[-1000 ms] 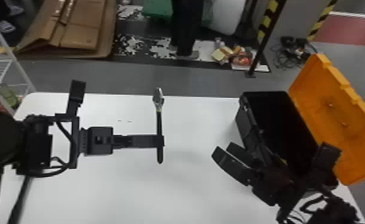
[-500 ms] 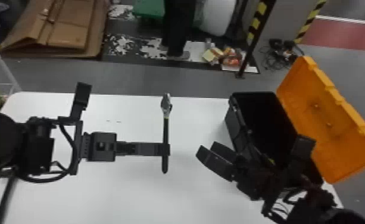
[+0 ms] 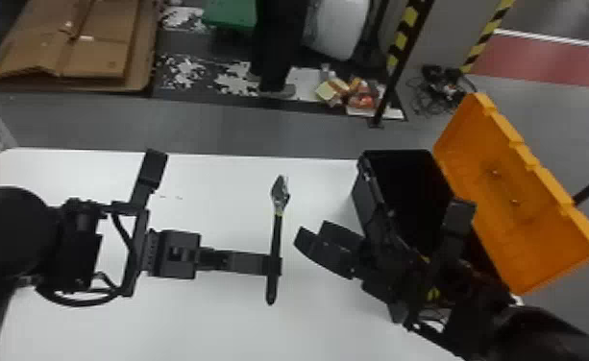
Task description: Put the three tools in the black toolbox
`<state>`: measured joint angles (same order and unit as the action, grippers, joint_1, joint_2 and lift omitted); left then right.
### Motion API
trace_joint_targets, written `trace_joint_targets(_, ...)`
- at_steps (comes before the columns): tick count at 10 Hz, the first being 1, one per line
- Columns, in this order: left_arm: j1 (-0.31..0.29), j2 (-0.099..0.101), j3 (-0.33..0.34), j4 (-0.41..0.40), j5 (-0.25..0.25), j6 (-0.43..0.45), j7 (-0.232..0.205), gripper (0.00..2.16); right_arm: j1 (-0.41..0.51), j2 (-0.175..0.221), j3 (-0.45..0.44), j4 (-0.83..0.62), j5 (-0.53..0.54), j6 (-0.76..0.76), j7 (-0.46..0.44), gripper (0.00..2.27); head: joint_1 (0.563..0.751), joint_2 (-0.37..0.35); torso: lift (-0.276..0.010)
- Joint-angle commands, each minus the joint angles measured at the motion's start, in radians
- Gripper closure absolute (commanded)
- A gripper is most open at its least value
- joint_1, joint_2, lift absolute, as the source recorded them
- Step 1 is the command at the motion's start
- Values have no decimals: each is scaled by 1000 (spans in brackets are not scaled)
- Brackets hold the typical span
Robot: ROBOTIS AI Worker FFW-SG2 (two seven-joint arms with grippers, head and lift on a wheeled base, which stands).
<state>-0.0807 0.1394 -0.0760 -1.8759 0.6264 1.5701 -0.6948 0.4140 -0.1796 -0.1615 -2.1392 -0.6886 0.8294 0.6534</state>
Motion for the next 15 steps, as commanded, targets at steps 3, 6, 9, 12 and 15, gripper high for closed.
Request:
trace_joint_targets(3,-14,-1,-15,18,-17,1,0,1237,-66,-1,51,2,96,60,-21,83,695,-177,-55)
trace_joint_targets(6,-27,-1,-50,41,-24,1,4,1237,-115,-1,83,12,152,87,-34,83,695,-157,-55)
trace_joint_targets(9,-42,-3,-93,66,-30,1,20,1237,-150,-1,103,41,178,96,-37,83,695,-164,-55)
trace_joint_targets(12,-42,-3,-94,67,-30,1,24,1237,-172,-6,122,53,198,112,-51,97,695,-170,-55)
trace_joint_targets(15,-31,-3,-93,69,-30,1,17,1237,-193,-8,148,61,225,146,-60,427,695,-164,-55)
